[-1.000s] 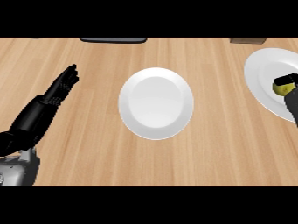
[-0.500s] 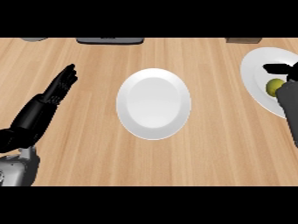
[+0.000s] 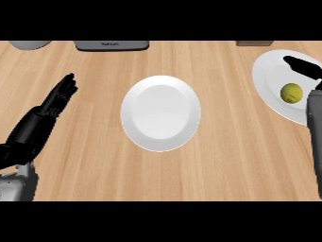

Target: Pick the lemon from the plate and place it in the plate

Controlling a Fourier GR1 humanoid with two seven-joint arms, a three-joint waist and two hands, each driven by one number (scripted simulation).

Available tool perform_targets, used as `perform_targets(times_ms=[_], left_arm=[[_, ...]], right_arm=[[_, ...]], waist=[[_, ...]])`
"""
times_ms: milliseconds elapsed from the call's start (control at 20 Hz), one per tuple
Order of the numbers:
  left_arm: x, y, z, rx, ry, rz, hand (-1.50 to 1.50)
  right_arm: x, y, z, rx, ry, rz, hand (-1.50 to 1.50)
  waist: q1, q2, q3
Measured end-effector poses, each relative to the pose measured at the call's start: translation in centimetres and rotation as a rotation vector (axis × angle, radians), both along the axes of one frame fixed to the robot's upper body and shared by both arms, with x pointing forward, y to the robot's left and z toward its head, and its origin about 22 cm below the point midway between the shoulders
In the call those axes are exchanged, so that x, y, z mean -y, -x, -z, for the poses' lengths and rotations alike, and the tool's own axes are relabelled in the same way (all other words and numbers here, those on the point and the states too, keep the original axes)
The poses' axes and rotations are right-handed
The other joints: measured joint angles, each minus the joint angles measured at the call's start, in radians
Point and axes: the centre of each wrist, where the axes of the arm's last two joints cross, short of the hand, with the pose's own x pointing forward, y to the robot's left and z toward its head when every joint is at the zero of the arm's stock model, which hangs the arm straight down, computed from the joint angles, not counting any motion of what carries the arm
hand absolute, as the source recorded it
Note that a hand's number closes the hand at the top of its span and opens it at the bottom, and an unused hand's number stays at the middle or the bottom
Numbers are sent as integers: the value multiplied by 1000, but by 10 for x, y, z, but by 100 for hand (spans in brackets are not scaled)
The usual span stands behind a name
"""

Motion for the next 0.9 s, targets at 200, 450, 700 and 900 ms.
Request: perform_targets(times_ms=[200, 450, 700, 900], left_arm=[[1, 1, 1, -3, 2, -9, 0], [-1, -4, -5, -2, 3, 0, 0], [2, -5, -8, 2, 3, 2, 0], [3, -3, -7, 8, -4, 10, 0]], right_arm=[[12, 32, 4, 71, -26, -46, -150], [25, 81, 4, 103, -34, -90, -150], [20, 129, 0, 98, -28, -98, -150], [17, 164, -6, 81, -21, -124, -150]], waist=[[-8, -2, -1], [-4, 1, -2], [2, 4, -2], [7, 5, -2]])
